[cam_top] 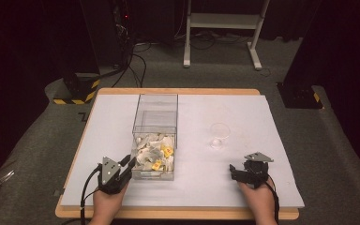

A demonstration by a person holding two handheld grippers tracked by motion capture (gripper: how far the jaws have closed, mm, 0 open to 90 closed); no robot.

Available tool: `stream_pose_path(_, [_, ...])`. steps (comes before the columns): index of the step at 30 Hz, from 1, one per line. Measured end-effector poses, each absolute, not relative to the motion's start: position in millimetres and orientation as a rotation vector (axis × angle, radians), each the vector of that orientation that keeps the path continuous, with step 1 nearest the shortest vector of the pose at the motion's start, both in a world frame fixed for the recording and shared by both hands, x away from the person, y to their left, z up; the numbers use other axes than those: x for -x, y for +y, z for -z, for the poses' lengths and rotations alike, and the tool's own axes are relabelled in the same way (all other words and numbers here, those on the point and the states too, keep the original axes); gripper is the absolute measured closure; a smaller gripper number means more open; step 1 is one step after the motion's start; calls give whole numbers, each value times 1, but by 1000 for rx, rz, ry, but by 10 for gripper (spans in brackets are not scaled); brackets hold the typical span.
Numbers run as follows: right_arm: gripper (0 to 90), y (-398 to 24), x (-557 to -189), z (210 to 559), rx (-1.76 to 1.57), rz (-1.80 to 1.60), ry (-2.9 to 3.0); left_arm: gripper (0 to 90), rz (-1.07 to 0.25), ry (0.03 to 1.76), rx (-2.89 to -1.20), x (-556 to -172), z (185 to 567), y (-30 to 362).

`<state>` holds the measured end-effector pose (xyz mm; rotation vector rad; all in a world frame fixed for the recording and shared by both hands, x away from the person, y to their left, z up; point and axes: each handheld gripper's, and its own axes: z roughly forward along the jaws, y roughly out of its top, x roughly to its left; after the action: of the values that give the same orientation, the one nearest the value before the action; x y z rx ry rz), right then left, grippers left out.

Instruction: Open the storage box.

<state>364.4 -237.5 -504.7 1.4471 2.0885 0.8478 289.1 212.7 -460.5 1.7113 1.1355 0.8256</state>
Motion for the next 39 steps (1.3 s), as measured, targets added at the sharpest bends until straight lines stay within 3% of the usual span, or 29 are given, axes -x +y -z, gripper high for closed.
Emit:
stream_pose_path(10, [123,-238,-364,505,-1448,-848,2089,606,-805,1093,-1690,-291,446,216])
stream_pose_path(21, [123,-237,-364,505,-1448,-848,2088,539,-823,1075,-1715,-303,440,235])
stream_pose_path(39, [123,-237,-364,505,-1444,-843,2089,393,-800,1179,-1752,-327,466,285])
